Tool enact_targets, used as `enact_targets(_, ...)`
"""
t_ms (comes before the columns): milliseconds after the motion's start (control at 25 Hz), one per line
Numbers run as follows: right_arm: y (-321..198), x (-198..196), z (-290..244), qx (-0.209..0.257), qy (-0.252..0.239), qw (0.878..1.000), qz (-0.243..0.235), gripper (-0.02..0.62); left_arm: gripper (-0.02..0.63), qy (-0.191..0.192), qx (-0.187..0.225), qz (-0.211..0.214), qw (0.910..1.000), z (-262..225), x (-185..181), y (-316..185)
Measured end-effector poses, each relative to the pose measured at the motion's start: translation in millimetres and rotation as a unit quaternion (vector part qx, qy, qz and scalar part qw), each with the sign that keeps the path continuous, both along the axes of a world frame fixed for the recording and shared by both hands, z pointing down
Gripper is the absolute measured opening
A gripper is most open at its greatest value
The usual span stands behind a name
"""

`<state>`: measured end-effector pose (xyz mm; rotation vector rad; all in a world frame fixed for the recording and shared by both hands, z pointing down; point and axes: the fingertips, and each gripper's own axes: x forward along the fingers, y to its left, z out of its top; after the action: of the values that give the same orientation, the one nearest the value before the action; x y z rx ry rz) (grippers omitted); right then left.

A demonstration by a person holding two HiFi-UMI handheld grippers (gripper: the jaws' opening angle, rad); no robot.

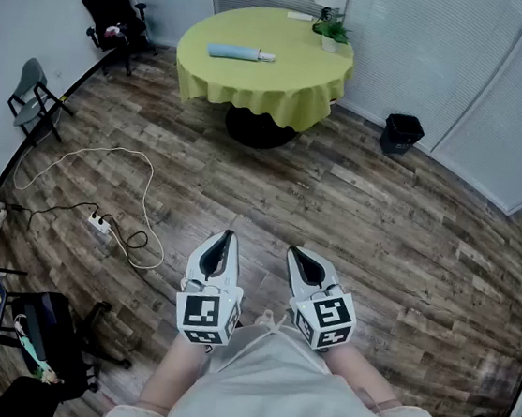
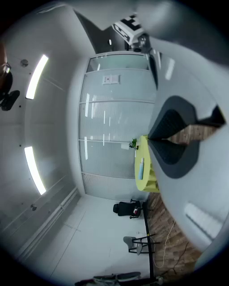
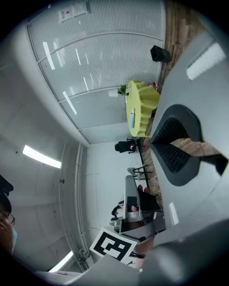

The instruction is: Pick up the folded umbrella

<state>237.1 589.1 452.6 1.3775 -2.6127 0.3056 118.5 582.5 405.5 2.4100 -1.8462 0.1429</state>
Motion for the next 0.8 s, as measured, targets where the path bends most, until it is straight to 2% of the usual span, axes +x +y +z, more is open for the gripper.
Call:
enact_targets(400,-3.4,-5.5,4.8,-0.005,0.004,1.0,-0.003,0.0,0.006,-0.001,-0.005,-0.003,1.0,5.0,-7.4,-4.7)
enact_targets(800,-30.1,-13.4,20.3,-0.038,-0.015,0.999,0.018,0.0,0.006,0.006,-0.028,-0.021,0.9994,20.5,-33.0,-28.9)
